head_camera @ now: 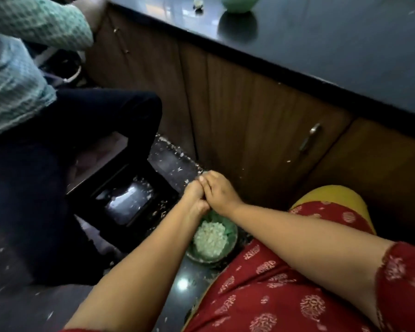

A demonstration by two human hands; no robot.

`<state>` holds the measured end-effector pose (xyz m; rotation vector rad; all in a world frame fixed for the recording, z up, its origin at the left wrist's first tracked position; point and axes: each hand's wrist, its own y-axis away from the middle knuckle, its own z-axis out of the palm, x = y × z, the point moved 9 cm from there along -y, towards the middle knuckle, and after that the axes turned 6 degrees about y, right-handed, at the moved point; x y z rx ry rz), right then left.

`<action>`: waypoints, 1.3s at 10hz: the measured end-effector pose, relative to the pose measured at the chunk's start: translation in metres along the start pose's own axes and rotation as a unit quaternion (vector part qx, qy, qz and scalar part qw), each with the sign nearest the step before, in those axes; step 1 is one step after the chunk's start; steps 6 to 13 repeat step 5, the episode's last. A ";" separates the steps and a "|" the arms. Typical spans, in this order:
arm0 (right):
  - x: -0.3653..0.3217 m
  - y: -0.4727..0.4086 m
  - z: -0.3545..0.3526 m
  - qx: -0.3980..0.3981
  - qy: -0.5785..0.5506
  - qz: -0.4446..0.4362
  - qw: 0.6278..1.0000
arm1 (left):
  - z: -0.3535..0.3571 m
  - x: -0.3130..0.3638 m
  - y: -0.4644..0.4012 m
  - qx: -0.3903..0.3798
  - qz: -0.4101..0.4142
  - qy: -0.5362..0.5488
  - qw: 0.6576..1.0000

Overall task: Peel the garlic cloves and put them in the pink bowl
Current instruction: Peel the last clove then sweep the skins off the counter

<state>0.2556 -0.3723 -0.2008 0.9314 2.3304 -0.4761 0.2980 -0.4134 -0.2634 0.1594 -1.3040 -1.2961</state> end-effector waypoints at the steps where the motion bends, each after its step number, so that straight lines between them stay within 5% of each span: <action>1: 0.017 0.004 0.052 -0.135 0.056 0.026 0.989 | -0.041 -0.027 -0.019 0.041 -0.029 0.074 0.996; 3: 0.051 -0.014 0.061 -0.145 0.019 0.125 0.981 | -0.093 -0.067 -0.077 0.064 -0.148 -0.002 0.987; 5: 0.061 -0.029 0.020 -0.013 -0.111 0.252 0.961 | -0.103 -0.076 -0.081 0.148 -0.089 -0.068 0.983; 13: 0.061 -0.029 0.020 -0.013 -0.111 0.252 0.961 | -0.103 -0.076 -0.081 0.148 -0.089 -0.068 0.983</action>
